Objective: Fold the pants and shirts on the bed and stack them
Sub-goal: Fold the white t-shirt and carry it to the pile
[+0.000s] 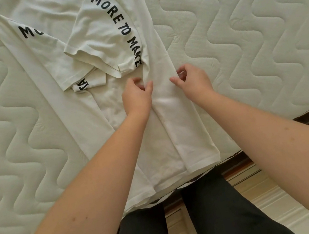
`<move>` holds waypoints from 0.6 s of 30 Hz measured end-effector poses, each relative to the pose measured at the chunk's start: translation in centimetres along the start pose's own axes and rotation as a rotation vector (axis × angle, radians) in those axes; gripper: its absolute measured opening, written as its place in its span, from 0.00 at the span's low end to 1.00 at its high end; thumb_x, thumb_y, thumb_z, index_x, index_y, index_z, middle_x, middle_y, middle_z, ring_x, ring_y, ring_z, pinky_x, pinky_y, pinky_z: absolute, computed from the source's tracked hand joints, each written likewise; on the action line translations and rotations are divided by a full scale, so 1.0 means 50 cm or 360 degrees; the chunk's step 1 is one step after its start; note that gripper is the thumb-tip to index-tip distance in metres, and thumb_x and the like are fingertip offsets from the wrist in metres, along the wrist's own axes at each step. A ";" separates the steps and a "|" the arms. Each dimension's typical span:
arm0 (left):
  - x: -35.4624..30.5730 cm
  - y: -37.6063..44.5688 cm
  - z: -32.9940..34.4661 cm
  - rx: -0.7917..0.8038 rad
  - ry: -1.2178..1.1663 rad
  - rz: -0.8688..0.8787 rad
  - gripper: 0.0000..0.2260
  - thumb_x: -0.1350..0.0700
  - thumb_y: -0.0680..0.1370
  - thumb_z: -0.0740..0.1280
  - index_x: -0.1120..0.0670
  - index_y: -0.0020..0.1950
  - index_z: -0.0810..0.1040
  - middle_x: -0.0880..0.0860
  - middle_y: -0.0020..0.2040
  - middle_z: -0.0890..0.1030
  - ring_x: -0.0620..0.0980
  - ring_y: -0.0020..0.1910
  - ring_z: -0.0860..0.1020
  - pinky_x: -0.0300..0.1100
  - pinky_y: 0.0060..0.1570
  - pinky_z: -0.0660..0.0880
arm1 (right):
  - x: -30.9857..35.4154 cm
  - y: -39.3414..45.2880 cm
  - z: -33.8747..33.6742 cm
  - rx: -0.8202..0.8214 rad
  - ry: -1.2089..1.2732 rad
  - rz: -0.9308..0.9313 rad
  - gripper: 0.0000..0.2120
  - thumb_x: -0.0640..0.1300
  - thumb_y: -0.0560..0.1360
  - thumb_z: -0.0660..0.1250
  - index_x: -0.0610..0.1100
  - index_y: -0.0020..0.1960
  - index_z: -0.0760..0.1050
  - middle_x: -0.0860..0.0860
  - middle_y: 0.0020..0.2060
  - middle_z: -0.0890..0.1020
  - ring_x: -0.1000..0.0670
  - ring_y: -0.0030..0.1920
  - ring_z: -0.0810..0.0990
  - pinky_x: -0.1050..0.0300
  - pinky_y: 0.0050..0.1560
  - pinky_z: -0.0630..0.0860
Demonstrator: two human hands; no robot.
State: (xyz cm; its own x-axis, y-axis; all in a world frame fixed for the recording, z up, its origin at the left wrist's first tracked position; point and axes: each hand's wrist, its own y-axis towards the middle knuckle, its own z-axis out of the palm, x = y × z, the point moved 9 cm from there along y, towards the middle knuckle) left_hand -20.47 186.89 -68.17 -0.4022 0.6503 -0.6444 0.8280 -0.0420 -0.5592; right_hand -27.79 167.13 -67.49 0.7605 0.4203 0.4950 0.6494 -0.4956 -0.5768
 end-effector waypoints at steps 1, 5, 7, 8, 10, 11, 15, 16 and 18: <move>-0.010 0.013 -0.004 -0.0030 -0.0039 -0.0011 0.15 0.50 0.76 0.72 0.54 0.59 0.76 0.42 0.37 0.77 0.40 0.39 0.76 0.35 0.44 0.70 | 0.013 0.010 -0.001 0.0003 0.0007 -0.0020 0.15 0.53 0.75 0.70 0.46 0.57 0.76 0.54 0.45 0.80 0.51 0.49 0.79 0.55 0.48 0.73; -0.026 0.052 -0.018 -0.0103 0.0022 -0.0029 0.07 0.55 0.77 0.69 0.55 0.54 0.78 0.42 0.37 0.77 0.46 0.42 0.80 0.36 0.41 0.68 | 0.049 0.047 0.003 0.0031 -0.0062 0.0008 0.12 0.50 0.74 0.71 0.48 0.55 0.73 0.52 0.48 0.80 0.48 0.51 0.79 0.51 0.51 0.75; -0.019 0.052 -0.021 -0.0113 -0.0033 -0.0060 0.07 0.56 0.77 0.68 0.55 0.53 0.78 0.45 0.39 0.79 0.49 0.45 0.81 0.37 0.42 0.70 | 0.062 0.061 0.005 0.0048 -0.0143 0.0033 0.13 0.46 0.73 0.69 0.47 0.56 0.73 0.49 0.52 0.80 0.46 0.54 0.79 0.47 0.55 0.75; -0.011 0.050 -0.020 -0.0114 -0.0098 -0.0096 0.08 0.56 0.76 0.68 0.56 0.54 0.78 0.45 0.39 0.79 0.49 0.46 0.81 0.38 0.44 0.71 | 0.070 0.067 0.004 0.0043 -0.0152 0.0032 0.14 0.44 0.72 0.68 0.46 0.57 0.73 0.49 0.53 0.80 0.45 0.55 0.78 0.47 0.56 0.75; 0.013 0.046 -0.018 -0.0155 -0.0360 -0.0266 0.10 0.54 0.76 0.69 0.56 0.55 0.77 0.48 0.42 0.81 0.52 0.48 0.82 0.43 0.50 0.77 | 0.090 0.076 0.001 -0.0018 -0.0203 -0.0010 0.18 0.43 0.72 0.67 0.46 0.61 0.72 0.48 0.57 0.78 0.44 0.59 0.76 0.47 0.60 0.72; 0.027 0.042 -0.022 -0.0217 -0.0561 -0.0389 0.10 0.52 0.76 0.68 0.55 0.54 0.76 0.51 0.44 0.82 0.54 0.48 0.83 0.48 0.52 0.78 | 0.103 0.077 -0.002 -0.0083 -0.0281 -0.0048 0.20 0.44 0.72 0.67 0.46 0.64 0.71 0.47 0.59 0.76 0.43 0.61 0.73 0.48 0.62 0.69; 0.032 0.033 -0.106 -0.0698 -0.0758 -0.0440 0.08 0.47 0.78 0.63 0.47 0.43 0.68 0.48 0.41 0.78 0.45 0.40 0.81 0.42 0.42 0.77 | 0.157 0.070 -0.017 -0.0326 -0.0404 -0.0190 0.18 0.46 0.75 0.64 0.48 0.65 0.71 0.48 0.61 0.74 0.45 0.63 0.69 0.50 0.61 0.62; 0.020 0.036 -0.132 -0.0753 -0.0652 -0.0342 0.08 0.46 0.79 0.63 0.48 0.44 0.68 0.46 0.39 0.76 0.41 0.38 0.79 0.37 0.39 0.74 | 0.170 0.071 -0.014 -0.0318 -0.0349 -0.0239 0.16 0.46 0.76 0.63 0.48 0.63 0.72 0.49 0.59 0.75 0.46 0.62 0.70 0.51 0.61 0.62; 0.007 0.056 -0.162 -0.0751 -0.0520 -0.0239 0.10 0.45 0.79 0.64 0.50 0.53 0.70 0.48 0.43 0.77 0.44 0.44 0.78 0.41 0.45 0.74 | 0.199 0.073 0.000 -0.0240 -0.0228 -0.0358 0.12 0.47 0.77 0.63 0.48 0.60 0.75 0.50 0.54 0.77 0.47 0.60 0.72 0.52 0.59 0.63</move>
State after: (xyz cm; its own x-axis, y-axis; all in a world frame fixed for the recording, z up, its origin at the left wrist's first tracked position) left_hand -15.12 193.16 -65.76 -0.5661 0.3529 -0.7449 0.8067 0.4228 -0.4128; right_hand -17.87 169.52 -64.68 0.5973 0.6299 0.4964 0.8019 -0.4809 -0.3547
